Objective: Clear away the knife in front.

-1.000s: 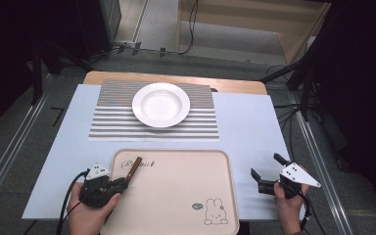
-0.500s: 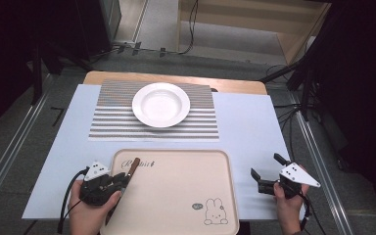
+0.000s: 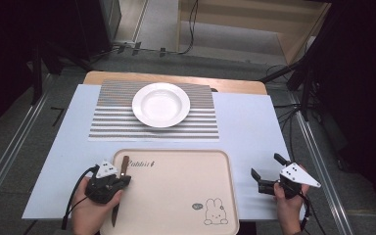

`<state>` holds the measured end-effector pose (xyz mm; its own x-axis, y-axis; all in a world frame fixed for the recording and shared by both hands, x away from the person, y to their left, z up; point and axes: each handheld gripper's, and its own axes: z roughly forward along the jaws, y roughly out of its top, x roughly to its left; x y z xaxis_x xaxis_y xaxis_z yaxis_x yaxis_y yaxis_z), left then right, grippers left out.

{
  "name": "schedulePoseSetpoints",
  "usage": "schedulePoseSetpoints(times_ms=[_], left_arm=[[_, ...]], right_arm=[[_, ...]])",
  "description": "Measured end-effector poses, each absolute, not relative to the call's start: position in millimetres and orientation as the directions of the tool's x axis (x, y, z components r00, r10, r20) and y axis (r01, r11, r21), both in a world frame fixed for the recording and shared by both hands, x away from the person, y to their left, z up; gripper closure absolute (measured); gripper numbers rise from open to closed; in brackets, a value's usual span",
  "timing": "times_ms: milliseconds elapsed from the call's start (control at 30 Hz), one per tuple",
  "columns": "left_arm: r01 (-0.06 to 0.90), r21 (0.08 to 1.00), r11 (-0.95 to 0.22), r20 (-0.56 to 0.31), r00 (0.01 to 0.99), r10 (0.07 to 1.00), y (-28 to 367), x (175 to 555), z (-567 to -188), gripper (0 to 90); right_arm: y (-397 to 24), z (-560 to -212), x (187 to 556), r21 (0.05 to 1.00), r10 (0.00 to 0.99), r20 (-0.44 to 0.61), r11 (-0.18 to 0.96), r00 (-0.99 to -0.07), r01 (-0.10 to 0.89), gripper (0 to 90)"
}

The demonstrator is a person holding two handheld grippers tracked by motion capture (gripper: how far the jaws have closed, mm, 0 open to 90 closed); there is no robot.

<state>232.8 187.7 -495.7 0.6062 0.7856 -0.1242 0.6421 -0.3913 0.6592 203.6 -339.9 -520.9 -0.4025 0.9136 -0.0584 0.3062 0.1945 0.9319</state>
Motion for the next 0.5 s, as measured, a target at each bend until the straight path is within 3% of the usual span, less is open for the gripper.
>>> schedulePoseSetpoints(times_ms=[500], left_arm=[[0.662, 0.665, -0.345, -0.174, 0.587, 0.791, 208, 236, -497, 89.6]], right_arm=[[-340, -521, 204, 0.932, 0.921, -0.055, 0.187, -0.386, 0.312, 0.0]])
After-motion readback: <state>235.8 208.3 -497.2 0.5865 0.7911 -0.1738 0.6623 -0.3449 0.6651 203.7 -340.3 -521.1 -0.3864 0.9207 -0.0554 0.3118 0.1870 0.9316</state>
